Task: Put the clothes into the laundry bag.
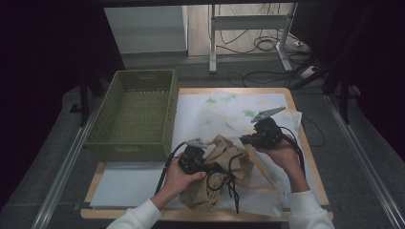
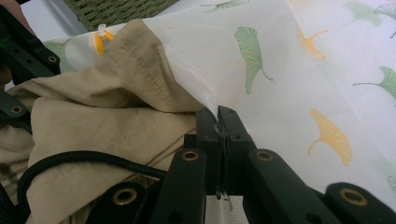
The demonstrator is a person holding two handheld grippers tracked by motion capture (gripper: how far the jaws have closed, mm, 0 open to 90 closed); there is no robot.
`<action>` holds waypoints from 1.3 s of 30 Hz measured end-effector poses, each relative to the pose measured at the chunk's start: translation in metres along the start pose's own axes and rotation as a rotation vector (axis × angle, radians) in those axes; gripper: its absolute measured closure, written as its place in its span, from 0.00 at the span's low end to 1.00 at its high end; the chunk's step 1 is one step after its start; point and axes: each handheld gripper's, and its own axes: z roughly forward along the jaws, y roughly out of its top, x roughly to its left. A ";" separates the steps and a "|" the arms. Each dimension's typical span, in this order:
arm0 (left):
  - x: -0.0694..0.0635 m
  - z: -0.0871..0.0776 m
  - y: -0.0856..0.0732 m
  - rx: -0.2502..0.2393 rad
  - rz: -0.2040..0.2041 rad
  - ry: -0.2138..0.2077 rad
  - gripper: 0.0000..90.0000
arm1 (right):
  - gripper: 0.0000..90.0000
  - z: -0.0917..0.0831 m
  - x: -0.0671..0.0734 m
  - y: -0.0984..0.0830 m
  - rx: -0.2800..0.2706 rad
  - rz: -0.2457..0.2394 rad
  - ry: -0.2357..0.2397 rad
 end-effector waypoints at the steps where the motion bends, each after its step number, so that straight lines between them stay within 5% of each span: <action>1: 0.001 0.001 0.001 0.001 0.004 0.000 0.88 | 0.97 0.000 0.000 0.000 0.000 0.000 0.000; 19: 0.005 0.008 0.007 -0.003 -0.015 0.003 0.88 | 0.97 -0.001 0.003 0.001 -0.005 0.000 -0.007; 39: 0.009 0.026 0.023 0.013 0.020 0.075 0.88 | 0.97 -0.001 0.007 0.002 -0.009 -0.011 0.003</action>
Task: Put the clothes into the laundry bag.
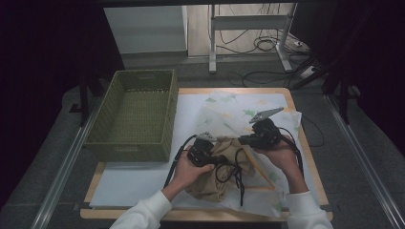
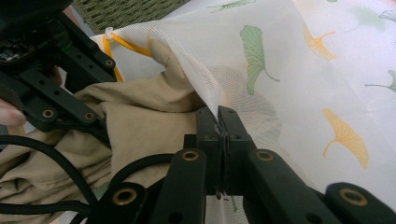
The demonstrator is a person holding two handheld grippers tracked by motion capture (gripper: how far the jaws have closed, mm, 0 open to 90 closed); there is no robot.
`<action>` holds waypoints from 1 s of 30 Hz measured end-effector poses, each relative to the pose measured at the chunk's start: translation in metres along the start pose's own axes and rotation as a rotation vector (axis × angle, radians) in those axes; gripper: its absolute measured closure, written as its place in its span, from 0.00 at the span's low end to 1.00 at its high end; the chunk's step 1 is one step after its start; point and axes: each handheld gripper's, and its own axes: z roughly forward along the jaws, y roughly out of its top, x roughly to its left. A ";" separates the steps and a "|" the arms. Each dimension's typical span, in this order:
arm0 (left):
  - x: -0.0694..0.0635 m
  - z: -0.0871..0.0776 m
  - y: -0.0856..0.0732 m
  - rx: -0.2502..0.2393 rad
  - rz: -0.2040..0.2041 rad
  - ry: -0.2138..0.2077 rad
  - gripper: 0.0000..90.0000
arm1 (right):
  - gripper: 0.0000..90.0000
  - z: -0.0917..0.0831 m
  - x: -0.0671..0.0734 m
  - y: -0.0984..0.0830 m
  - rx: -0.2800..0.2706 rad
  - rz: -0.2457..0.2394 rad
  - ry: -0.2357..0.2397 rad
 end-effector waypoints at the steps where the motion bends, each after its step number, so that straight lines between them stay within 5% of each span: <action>1: 0.000 0.001 0.001 -0.003 0.001 0.002 0.88 | 0.97 0.000 0.000 0.000 0.000 0.001 0.000; 30: 0.007 0.030 0.029 0.009 0.041 0.106 0.88 | 0.97 -0.002 -0.001 -0.001 -0.008 0.004 0.000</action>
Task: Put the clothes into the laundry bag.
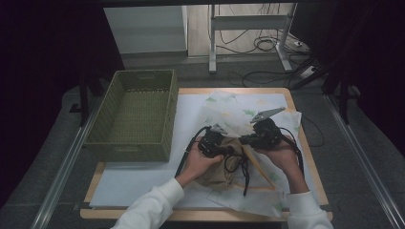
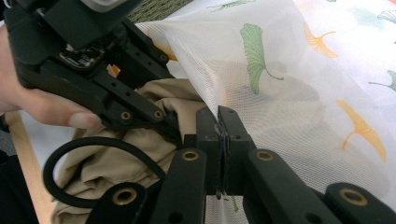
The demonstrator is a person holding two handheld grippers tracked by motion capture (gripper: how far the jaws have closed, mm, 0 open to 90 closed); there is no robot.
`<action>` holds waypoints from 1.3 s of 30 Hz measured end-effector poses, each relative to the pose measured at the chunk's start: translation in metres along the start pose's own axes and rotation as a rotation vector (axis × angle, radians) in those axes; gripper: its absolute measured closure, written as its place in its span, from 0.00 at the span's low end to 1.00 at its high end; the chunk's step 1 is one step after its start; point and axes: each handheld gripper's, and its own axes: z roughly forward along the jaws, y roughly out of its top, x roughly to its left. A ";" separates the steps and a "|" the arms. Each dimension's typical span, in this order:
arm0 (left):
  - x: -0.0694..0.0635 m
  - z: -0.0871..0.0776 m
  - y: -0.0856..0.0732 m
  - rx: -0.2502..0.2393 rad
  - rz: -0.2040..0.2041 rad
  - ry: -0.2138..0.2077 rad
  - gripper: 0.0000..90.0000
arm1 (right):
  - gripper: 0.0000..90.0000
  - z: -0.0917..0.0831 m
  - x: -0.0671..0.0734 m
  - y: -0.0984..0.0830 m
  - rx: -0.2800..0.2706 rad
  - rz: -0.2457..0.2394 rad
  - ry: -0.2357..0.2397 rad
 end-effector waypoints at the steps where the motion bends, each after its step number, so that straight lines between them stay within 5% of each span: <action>1: 0.000 0.001 0.000 0.000 0.001 0.003 0.88 | 0.97 0.000 0.000 0.000 0.000 0.001 0.001; 25: -0.004 0.021 0.005 -0.004 0.041 0.062 0.85 | 0.97 0.001 -0.004 -0.002 0.009 0.013 0.007; 32: -0.015 0.014 0.004 0.004 0.036 0.046 0.55 | 0.97 0.001 -0.005 -0.003 0.012 0.014 0.008; 39: -0.020 -0.011 -0.006 0.006 0.045 0.014 0.33 | 0.97 0.001 -0.006 -0.004 0.012 0.019 0.008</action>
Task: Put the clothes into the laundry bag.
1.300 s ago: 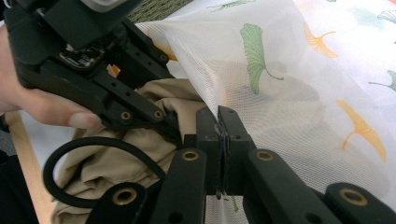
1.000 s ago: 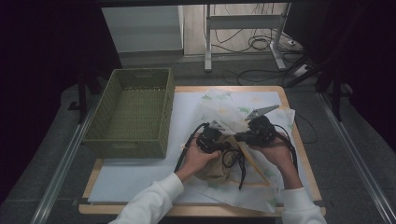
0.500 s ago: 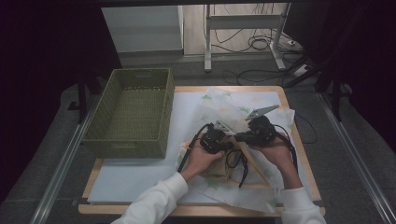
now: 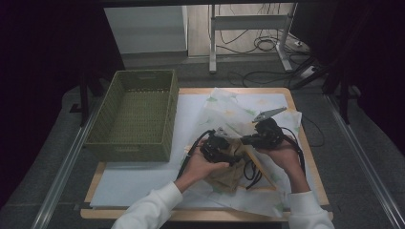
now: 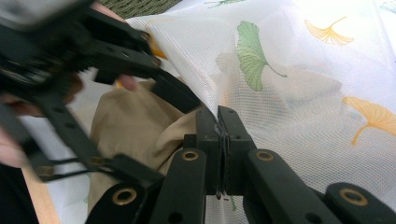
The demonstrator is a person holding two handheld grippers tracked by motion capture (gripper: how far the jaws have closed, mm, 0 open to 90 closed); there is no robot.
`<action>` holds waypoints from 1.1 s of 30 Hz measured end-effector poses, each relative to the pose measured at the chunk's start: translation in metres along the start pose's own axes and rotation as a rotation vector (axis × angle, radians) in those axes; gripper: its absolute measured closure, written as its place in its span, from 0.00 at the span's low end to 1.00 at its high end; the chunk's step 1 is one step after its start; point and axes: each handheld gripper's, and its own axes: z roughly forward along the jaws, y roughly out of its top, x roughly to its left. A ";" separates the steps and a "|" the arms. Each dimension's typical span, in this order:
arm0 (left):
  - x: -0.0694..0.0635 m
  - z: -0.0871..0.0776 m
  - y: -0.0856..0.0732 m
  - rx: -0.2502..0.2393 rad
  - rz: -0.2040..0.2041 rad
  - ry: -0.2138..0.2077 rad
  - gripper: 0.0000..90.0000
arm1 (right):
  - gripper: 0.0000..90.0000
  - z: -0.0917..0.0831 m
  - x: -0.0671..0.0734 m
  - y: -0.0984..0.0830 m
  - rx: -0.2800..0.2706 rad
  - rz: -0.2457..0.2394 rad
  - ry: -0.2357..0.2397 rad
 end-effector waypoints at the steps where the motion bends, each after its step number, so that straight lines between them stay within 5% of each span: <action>1: -0.001 -0.003 -0.001 -0.004 -0.004 -0.001 0.30 | 0.97 0.001 0.000 0.000 0.000 -0.001 0.000; 9: -0.005 -0.031 -0.017 -0.024 0.016 -0.009 0.18 | 0.97 0.003 0.001 0.000 0.006 -0.002 -0.001; 17: -0.002 -0.055 -0.044 -0.052 0.010 -0.022 0.26 | 0.97 0.005 0.001 -0.001 0.015 -0.002 -0.001; 21: 0.001 -0.060 -0.056 -0.031 0.011 -0.023 0.43 | 0.97 0.005 0.001 -0.001 0.017 -0.001 -0.001; 27: 0.000 -0.056 -0.071 0.043 0.036 -0.049 0.88 | 0.97 0.005 0.002 -0.001 0.014 -0.005 0.000; 33: -0.006 -0.048 -0.077 0.107 0.072 -0.074 1.00 | 0.97 0.005 0.002 -0.001 0.013 -0.003 0.000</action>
